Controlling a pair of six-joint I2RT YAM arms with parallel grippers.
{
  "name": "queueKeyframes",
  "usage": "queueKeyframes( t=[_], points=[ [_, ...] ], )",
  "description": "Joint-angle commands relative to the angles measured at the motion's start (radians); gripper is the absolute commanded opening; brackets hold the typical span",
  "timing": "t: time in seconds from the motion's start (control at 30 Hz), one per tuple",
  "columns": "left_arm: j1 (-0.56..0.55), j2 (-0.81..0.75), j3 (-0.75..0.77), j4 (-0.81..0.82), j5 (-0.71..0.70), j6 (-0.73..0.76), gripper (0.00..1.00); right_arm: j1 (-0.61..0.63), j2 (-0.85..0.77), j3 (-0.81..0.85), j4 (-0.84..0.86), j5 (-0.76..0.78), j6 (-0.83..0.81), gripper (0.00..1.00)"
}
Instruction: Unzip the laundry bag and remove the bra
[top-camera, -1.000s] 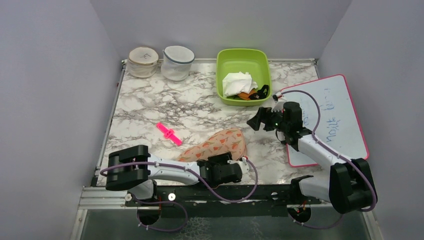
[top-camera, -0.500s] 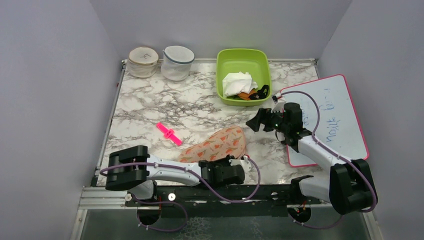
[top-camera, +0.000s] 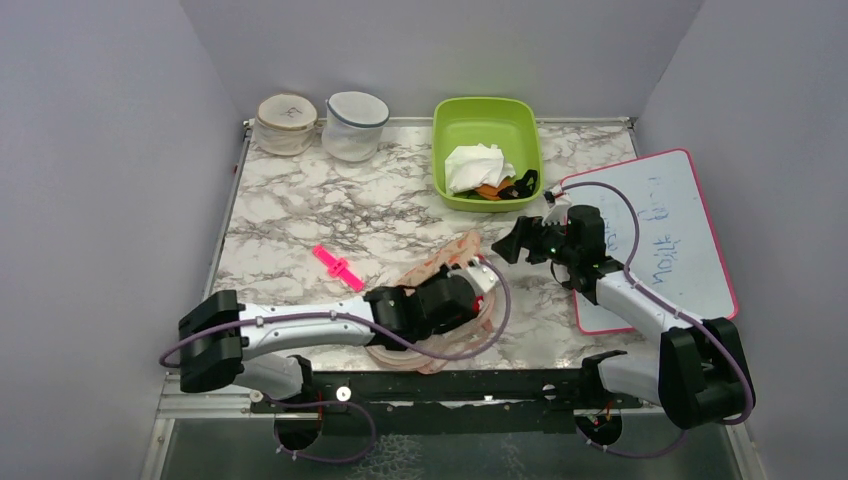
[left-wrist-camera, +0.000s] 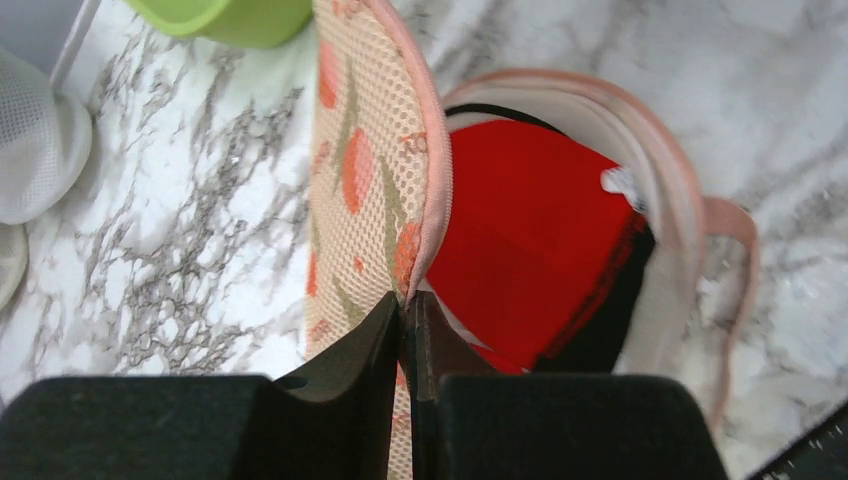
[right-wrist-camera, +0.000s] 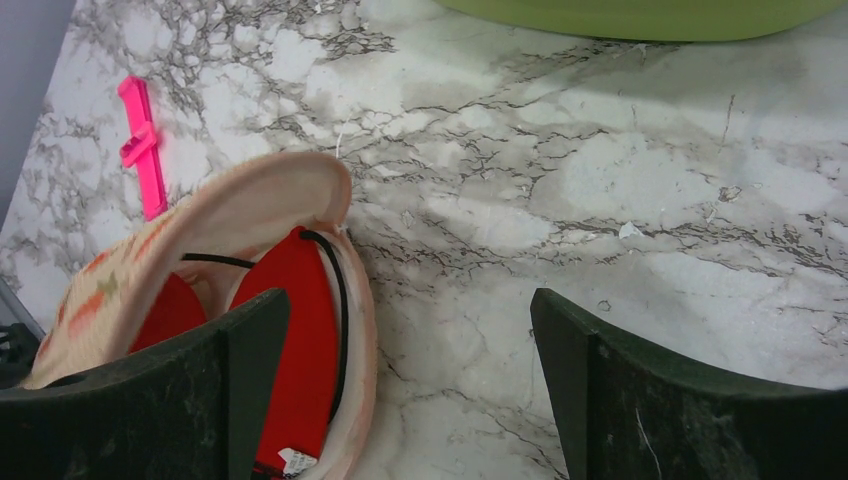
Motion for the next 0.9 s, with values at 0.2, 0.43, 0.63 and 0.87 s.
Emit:
queueKeyframes(
  t=[0.2,0.43,0.63,0.87],
  points=[
    [0.432,-0.079,0.074,0.135,0.357,0.069,0.00,0.002,-0.023,-0.008,0.063,-0.065,0.009,0.92],
    [0.674,0.052,0.158,0.113,0.590,0.039,0.00,0.003,0.006,-0.006,0.100,-0.195,0.003,0.98],
    [0.827,0.157,0.233,0.049,0.564,0.036,0.04,0.016,0.059,0.031,0.068,-0.249,0.050,1.00],
    [0.845,0.061,0.264,0.025,0.438,0.071,0.82,0.192,0.116,0.070,-0.014,-0.204,0.031,1.00]
  ],
)
